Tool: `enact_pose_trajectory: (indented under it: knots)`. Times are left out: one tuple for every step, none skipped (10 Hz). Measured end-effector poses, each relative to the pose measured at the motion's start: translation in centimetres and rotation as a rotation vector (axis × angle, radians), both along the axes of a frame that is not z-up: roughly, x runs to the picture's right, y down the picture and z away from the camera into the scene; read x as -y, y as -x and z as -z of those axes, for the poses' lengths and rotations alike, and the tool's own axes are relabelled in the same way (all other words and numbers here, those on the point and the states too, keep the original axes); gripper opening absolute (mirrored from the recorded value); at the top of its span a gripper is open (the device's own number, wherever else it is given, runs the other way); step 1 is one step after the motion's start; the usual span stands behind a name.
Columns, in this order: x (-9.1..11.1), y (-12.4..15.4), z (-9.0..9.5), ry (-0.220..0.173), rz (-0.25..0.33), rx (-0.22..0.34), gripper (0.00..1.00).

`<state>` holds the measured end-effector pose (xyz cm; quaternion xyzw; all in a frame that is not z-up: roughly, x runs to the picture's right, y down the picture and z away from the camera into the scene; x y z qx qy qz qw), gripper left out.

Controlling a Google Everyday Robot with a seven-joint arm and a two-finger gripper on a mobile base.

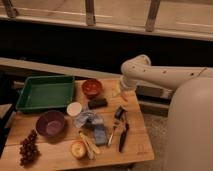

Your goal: Place grapes in tray

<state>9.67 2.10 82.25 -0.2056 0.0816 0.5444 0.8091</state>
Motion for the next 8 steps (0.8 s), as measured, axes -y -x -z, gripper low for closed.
enact_pose_trajectory:
  knots:
    - [-0.5, 2.1, 1.1, -0.009, 0.049, 0.026, 0.77]
    - [-1.3, 4.5, 2.5, -0.014, 0.105, 0.060, 0.77]
    - [-1.7, 6.6, 3.6, -0.014, 0.141, 0.089, 0.77]
    - [-1.9, 8.9, 4.6, -0.010, 0.186, 0.119, 0.77]
    - [-2.5, 11.6, 5.7, -0.001, 0.225, 0.154, 0.77]
    - [-3.3, 14.2, 7.0, 0.006, 0.262, 0.195, 0.77]
    - [-4.1, 15.8, 8.5, 0.007, 0.300, 0.232, 0.77]
    - [-4.4, 16.3, 9.0, 0.005, 0.314, 0.246, 0.77]
